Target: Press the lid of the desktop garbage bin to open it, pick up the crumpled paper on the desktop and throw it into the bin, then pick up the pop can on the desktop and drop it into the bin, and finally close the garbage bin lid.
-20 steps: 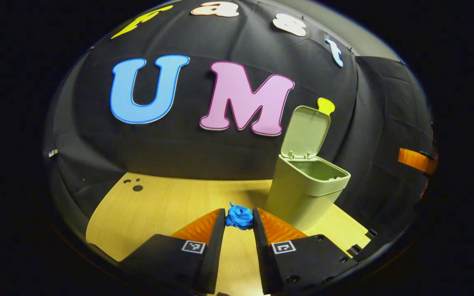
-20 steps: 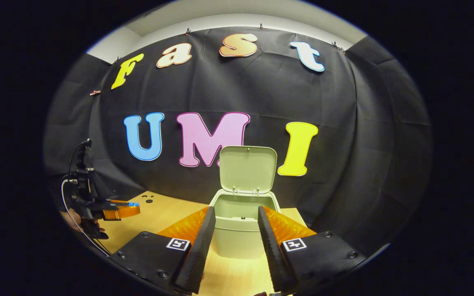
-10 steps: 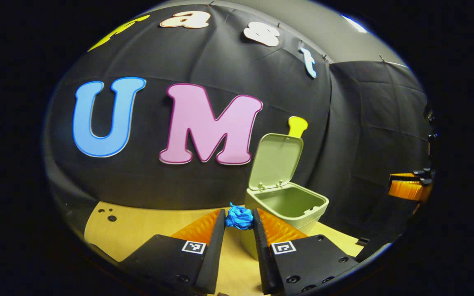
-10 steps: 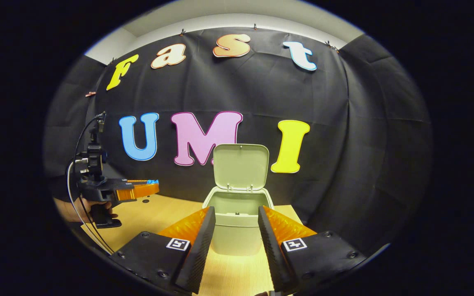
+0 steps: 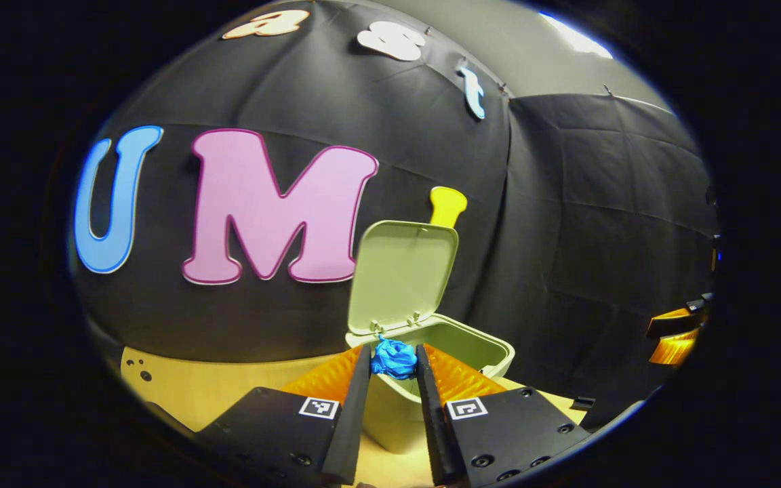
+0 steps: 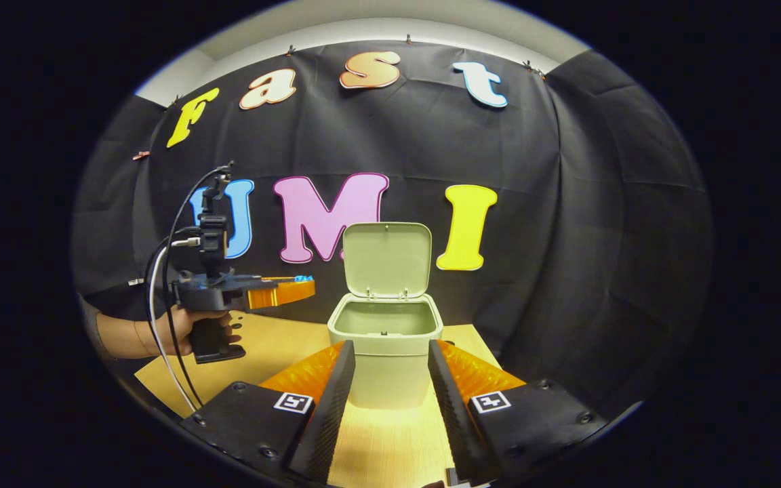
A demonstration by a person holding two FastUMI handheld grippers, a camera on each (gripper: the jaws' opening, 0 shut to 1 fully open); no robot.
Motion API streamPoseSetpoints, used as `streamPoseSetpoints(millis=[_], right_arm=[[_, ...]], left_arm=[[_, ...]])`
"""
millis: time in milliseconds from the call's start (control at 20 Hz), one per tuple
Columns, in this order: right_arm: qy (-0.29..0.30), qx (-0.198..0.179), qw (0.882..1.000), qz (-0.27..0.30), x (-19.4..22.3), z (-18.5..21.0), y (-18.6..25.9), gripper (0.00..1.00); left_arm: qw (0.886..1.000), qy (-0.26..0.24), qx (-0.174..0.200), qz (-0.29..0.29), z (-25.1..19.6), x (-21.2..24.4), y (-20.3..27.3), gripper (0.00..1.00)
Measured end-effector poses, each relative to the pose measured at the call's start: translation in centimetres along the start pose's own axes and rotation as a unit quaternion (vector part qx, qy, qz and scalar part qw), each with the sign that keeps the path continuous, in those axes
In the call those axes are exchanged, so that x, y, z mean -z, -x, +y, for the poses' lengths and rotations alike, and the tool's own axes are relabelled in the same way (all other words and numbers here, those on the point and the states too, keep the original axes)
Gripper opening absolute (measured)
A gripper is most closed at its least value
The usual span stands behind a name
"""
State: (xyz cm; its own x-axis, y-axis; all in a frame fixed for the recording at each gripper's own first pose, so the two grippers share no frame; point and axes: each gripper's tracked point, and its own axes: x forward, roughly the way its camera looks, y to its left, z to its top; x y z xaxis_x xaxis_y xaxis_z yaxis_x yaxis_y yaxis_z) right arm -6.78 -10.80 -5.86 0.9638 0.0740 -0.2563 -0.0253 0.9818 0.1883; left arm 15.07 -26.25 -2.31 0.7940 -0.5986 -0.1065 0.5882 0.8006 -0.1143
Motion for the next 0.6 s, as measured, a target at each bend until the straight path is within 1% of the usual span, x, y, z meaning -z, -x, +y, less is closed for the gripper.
streamPoseSetpoints(millis=[100,250,600], right_arm=[[-0.001,0.006,1.0,0.003,0.3,-0.4,0.1,0.7],[-0.002,0.018,1.0,0.003,0.4,-1.2,0.3,0.7],[-0.007,0.042,0.999,0.001,0.5,-3.3,0.7,0.71]], left_arm=[[1.0,-0.007,0.016,0.011,-0.9,0.6,-1.5,0.44],[0.999,-0.014,0.028,0.033,-1.7,1.7,-3.5,0.44],[0.996,-0.03,0.036,0.072,-2.5,4.4,-7.1,0.44]])
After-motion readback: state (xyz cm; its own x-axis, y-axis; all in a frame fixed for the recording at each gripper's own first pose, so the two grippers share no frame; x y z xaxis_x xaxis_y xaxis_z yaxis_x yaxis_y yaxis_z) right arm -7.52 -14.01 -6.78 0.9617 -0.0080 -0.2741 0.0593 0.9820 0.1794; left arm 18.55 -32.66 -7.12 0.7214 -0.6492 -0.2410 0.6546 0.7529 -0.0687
